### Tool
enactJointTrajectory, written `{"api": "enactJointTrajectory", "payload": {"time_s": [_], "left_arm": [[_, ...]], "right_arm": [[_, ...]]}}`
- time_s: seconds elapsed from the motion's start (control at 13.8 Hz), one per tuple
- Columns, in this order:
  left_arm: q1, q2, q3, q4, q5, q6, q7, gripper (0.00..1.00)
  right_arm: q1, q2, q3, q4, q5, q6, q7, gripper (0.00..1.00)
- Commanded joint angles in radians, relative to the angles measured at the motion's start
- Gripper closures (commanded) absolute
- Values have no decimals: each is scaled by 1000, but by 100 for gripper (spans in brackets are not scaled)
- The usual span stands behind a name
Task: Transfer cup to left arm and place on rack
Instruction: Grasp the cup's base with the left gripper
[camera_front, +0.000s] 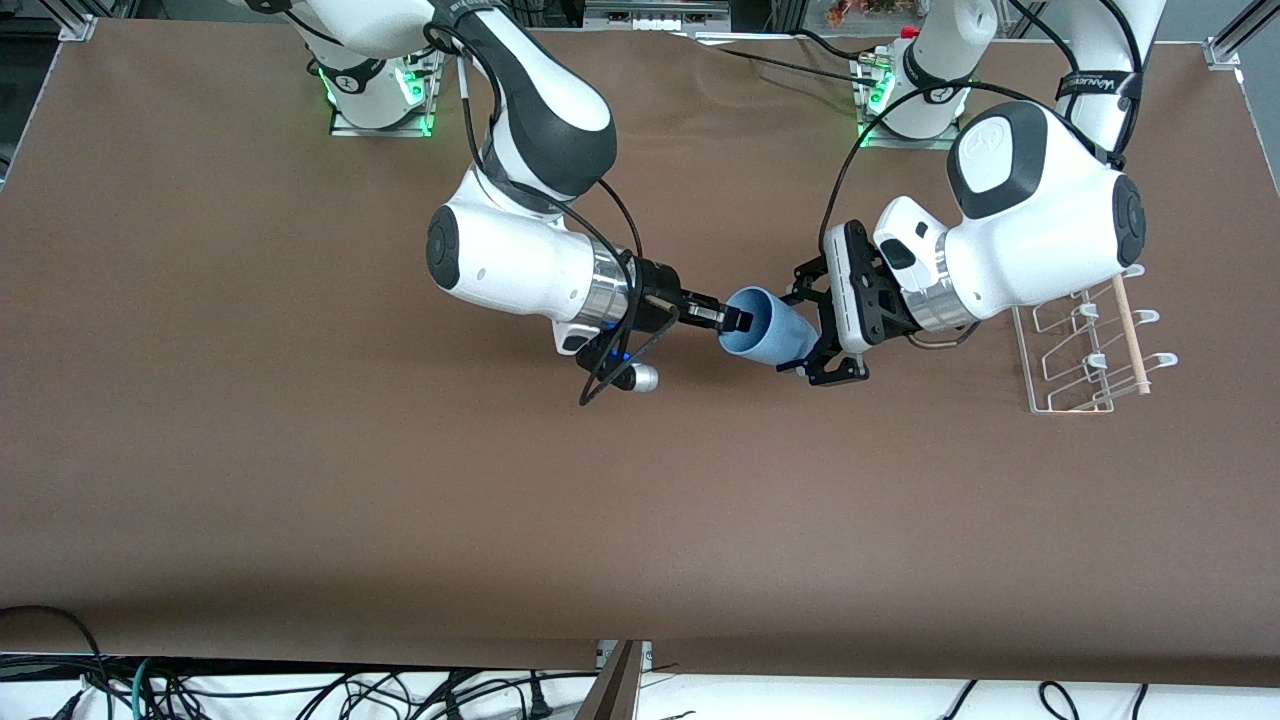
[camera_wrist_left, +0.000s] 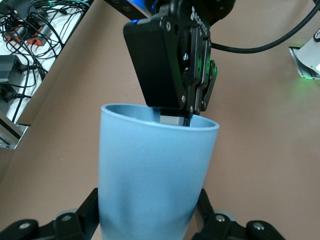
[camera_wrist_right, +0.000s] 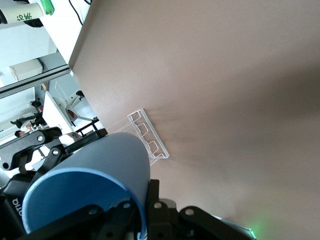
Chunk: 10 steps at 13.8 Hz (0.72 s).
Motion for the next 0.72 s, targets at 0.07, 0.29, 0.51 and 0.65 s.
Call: {"api": "enactJointTrajectory", "payload": {"time_s": [0.07, 0.29, 0.51, 0.65], "left_arm": [[0, 16, 0, 14, -33, -2, 47, 84], [5, 15, 0, 17, -31, -4, 47, 84], [7, 10, 0, 17, -26, -11, 44, 84], [11, -8, 3, 17, -19, -48, 34, 84]], "right_arm": [[-7, 9, 12, 35, 28, -5, 5, 100], [-16, 5, 9, 36, 28, -12, -3, 0], [-63, -8, 12, 48, 28, -53, -5, 0], [-117, -11, 12, 67, 27, -156, -5, 0]]}}
